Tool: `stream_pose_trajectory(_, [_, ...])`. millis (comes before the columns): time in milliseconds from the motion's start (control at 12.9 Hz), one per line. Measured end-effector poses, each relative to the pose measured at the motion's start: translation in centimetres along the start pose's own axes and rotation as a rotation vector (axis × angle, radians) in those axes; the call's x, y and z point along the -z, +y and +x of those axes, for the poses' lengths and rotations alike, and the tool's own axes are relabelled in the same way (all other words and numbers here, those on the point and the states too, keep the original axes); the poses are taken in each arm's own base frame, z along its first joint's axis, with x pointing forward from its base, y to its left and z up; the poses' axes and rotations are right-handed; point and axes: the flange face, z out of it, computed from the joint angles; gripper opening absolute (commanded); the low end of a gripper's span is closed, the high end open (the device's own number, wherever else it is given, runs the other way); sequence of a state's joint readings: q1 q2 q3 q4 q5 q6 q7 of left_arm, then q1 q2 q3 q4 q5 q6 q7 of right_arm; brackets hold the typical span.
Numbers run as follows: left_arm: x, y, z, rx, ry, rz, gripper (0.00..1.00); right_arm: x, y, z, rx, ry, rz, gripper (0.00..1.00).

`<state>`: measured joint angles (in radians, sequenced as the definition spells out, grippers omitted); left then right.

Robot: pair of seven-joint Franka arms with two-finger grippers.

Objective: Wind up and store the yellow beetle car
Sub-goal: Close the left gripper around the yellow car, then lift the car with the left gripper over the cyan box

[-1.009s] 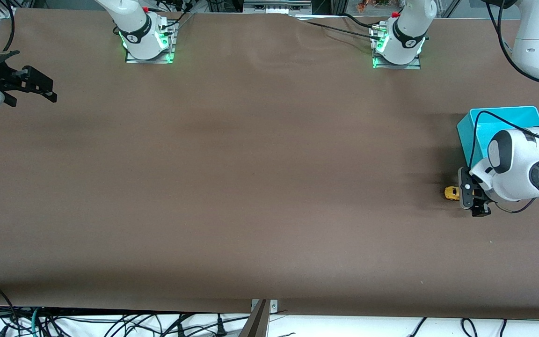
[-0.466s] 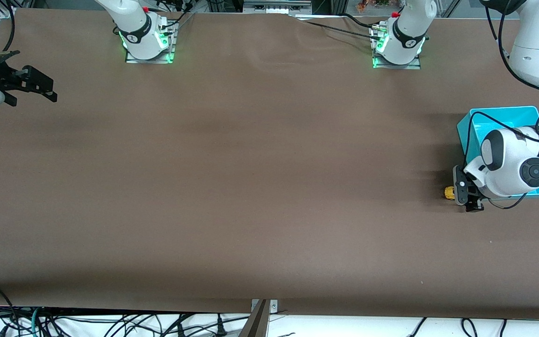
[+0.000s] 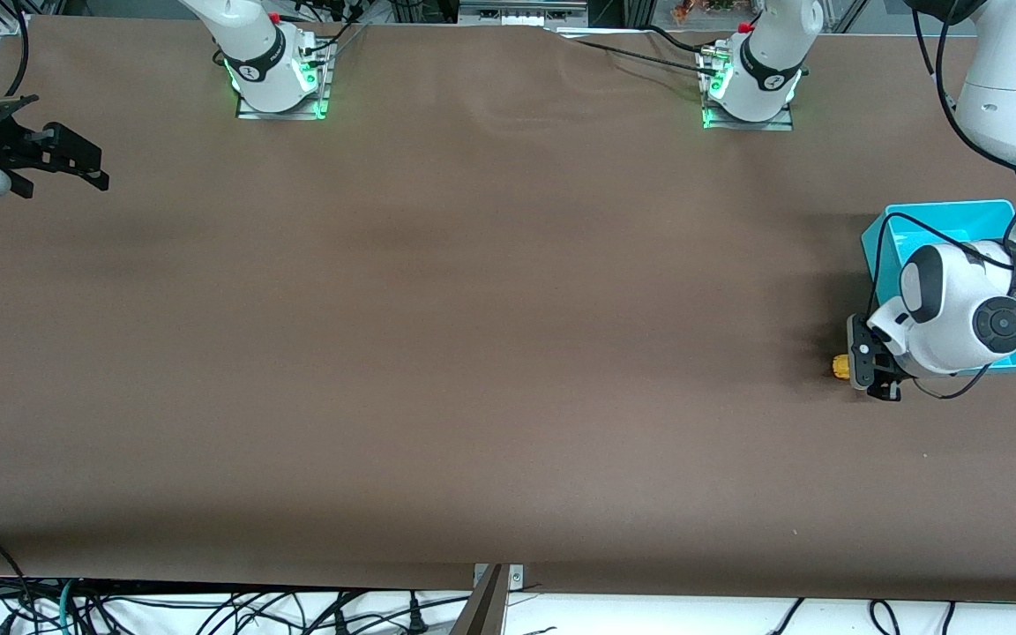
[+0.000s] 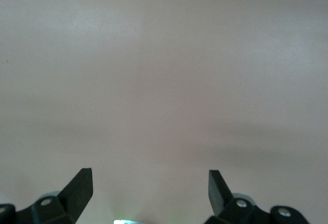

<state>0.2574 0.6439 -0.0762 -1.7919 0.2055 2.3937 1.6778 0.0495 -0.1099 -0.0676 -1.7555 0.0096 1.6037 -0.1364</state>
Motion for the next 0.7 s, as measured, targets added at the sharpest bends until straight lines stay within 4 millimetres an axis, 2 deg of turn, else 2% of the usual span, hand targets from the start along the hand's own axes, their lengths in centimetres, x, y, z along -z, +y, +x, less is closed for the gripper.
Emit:
stream_pose_trajectory(155, [2.5,-1.0,1.0,-0.014,-0.001,0.003,0.14,0.0,0.0,0.0,-0.001,0.0,0.0,1.0])
stream_pose_trajectory(388, [8.1,-2.4,1.7,-0.012,-0.002,-0.069,0.15,0.0,0.0,0.0,-0.001,0.0,0.0,1.0])
stream_pose_trajectory(543, [10.8,-2.3,0.8,0.004,-0.006,-0.133,0.15,0.0,0.0,0.0,-0.001,0.0,0.0,1.0])
stream_pose_trajectory(699, [12.2,-1.4,-1.2,0.037,-0.007,-0.189,0.15,0.0,0.0,0.0,-0.001,0.0,0.0,1.0])
